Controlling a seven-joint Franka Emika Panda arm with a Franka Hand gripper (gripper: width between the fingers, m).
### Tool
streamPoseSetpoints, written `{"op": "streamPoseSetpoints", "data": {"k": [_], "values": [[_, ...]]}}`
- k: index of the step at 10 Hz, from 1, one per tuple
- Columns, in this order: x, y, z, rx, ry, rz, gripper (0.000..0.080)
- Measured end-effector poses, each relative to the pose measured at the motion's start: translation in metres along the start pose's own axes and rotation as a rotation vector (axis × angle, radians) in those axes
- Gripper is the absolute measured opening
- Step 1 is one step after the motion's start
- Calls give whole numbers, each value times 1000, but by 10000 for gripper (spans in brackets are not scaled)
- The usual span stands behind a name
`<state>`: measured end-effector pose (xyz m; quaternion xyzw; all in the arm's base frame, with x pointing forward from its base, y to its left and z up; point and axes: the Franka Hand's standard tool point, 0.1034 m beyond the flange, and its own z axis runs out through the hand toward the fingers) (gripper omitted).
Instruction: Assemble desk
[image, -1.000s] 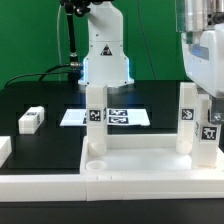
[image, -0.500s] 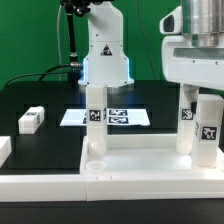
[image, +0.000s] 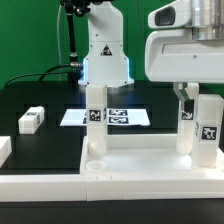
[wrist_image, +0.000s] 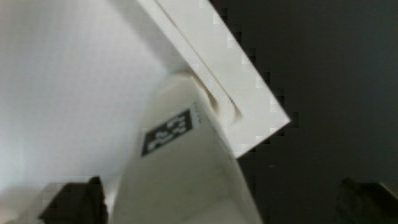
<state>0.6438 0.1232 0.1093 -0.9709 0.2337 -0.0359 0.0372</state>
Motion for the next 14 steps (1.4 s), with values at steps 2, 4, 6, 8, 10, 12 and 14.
{"op": "streamPoseSetpoints", "data": {"k": [2, 4, 6, 8, 10, 12, 14], "values": [[8, 0, -1, 14, 50, -100, 648], [8, 1, -1, 13, 48, -69, 637], [12, 6, -2, 11, 52, 79, 321], [13, 9, -1, 12, 52, 211, 317], [15, 14, -1, 13, 49, 463, 312], [14, 18, 0, 33, 29, 786, 310], [11, 20, 1, 65, 1, 1066, 310]]}}
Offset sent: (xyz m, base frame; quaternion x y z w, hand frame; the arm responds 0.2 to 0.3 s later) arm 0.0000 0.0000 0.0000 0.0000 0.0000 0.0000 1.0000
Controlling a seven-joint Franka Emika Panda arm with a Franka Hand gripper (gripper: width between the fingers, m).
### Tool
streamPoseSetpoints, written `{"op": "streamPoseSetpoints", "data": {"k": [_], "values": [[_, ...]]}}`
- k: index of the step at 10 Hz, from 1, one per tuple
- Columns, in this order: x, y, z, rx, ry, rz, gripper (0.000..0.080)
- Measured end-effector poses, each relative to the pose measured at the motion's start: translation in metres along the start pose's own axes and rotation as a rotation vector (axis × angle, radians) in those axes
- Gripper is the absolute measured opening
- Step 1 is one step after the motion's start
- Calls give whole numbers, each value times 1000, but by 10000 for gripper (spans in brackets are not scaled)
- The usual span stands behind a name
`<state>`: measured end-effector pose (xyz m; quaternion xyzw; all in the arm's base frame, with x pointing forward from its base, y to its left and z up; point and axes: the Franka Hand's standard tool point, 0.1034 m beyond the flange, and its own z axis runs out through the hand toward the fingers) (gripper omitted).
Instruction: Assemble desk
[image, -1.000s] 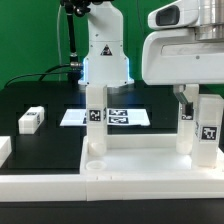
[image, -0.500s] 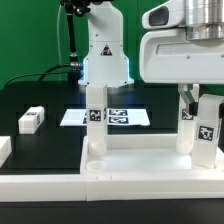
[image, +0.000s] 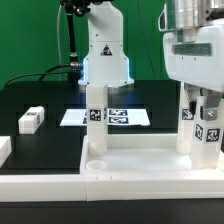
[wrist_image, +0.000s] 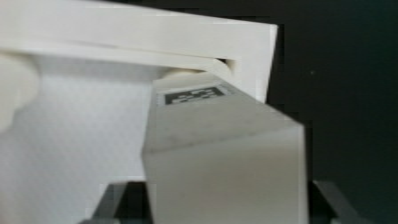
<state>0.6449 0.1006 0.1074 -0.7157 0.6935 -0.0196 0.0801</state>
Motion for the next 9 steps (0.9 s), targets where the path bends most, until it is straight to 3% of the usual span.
{"op": "streamPoseSetpoints", "data": {"k": [1, 2, 4, 6, 7, 8, 9], "values": [[4, 3, 0, 28, -31, 129, 310], [6, 5, 0, 36, -42, 187, 310], [2, 7, 0, 22, -48, 262, 310], [3, 7, 1, 23, -45, 203, 309], [-2, 11, 2, -6, -36, 69, 508], [-7, 10, 1, -27, -25, -127, 508], [-11, 5, 1, -17, -29, -334, 623]]}}
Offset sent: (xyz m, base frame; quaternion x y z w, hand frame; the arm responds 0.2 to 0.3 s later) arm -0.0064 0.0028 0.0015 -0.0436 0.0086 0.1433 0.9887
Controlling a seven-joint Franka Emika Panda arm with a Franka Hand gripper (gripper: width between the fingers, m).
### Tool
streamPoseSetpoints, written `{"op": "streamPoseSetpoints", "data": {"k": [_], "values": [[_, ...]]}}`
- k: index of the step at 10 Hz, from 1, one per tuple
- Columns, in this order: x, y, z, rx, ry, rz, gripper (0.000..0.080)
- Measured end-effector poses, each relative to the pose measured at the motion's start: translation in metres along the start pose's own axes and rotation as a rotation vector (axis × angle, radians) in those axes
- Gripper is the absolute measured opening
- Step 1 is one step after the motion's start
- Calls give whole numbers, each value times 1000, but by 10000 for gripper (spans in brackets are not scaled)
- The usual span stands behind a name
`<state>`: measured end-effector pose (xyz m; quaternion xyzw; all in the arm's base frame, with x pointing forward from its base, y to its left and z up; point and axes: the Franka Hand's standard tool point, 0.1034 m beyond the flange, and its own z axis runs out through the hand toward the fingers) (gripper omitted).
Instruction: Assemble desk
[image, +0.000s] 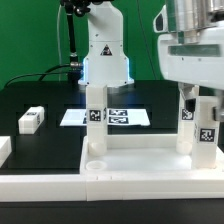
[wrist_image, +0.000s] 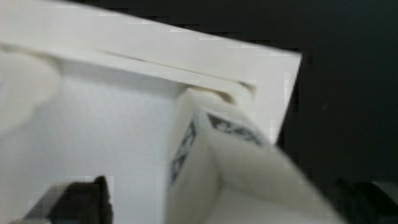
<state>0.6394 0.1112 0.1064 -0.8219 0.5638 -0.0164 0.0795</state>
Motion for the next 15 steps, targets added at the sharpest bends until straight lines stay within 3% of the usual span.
{"op": "streamPoseSetpoints", "data": {"k": [1, 4, 7, 9, 10, 11, 12, 13, 14, 15], "values": [[1, 1, 2, 7, 7, -88, 642], [5, 3, 2, -2, 19, -282, 649], [0, -1, 3, -41, 50, -758, 649], [-3, -2, 5, -51, 54, -853, 649], [-3, -2, 5, -51, 54, -837, 537], [-3, -2, 5, -51, 55, -819, 537], [-3, -2, 5, -50, 55, -802, 371], [-1, -1, 6, -51, 57, -734, 371], [0, -1, 6, -50, 58, -680, 291], [0, 0, 6, -49, 60, -615, 291]]}}
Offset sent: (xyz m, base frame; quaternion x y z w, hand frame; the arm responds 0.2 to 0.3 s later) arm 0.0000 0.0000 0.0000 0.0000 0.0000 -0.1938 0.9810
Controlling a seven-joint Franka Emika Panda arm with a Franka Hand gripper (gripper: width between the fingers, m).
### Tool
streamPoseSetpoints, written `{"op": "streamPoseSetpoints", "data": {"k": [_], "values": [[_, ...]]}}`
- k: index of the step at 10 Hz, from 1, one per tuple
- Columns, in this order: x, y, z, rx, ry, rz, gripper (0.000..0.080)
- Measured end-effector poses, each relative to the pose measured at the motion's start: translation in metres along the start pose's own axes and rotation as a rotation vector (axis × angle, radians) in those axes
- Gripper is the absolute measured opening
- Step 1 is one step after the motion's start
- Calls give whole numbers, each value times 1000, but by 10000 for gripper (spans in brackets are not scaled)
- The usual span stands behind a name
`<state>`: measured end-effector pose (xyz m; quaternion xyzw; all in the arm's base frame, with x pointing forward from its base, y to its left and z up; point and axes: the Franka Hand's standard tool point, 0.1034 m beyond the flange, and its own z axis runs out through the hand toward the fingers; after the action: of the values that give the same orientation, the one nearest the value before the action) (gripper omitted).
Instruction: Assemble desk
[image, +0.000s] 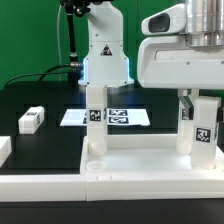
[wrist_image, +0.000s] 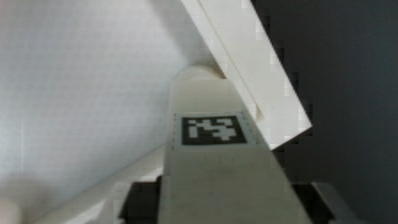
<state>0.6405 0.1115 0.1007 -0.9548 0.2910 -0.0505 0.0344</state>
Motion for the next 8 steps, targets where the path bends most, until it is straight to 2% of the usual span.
{"op": "streamPoseSetpoints", "data": {"k": [2, 5, 6, 8], "values": [[0, 2, 0, -7, -3, 269, 291], [3, 6, -1, 9, -58, 730, 291], [2, 5, 0, 18, -77, 876, 291], [-1, 1, 1, 19, -79, 1087, 291]]}}
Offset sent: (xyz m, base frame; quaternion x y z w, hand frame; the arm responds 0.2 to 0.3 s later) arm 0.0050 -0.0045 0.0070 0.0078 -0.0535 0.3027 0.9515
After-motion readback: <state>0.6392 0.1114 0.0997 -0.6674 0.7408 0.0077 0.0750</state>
